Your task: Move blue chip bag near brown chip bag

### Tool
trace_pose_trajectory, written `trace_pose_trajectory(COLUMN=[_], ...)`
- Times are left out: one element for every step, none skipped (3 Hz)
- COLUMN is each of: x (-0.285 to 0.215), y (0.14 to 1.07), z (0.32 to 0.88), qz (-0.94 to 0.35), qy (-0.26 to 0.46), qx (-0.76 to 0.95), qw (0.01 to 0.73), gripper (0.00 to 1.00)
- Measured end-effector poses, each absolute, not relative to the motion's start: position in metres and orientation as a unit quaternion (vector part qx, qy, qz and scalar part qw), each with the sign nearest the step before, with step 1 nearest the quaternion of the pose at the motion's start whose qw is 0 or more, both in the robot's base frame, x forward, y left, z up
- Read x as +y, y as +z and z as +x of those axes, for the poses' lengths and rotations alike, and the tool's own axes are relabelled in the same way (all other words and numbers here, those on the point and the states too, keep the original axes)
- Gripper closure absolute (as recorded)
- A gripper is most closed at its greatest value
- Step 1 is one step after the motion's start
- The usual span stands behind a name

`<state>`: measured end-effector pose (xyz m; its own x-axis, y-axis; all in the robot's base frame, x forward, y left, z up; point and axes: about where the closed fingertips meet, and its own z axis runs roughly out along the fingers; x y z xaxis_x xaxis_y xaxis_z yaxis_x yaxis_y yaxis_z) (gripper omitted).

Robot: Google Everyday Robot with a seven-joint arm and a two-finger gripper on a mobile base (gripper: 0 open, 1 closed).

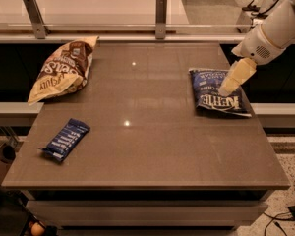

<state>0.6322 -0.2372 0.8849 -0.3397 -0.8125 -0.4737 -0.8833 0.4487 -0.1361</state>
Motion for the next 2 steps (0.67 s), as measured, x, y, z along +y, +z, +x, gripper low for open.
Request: trace_pose_trajectory(x=[-0.241,-0.245], y=[0.862,0.839], z=[0.656,0.669], qz=[-0.502,-0.488], qy=[0.081,0.093], qx=[0.825,0.831], qw=[0.245,0.249], gripper=[0.0,0.0])
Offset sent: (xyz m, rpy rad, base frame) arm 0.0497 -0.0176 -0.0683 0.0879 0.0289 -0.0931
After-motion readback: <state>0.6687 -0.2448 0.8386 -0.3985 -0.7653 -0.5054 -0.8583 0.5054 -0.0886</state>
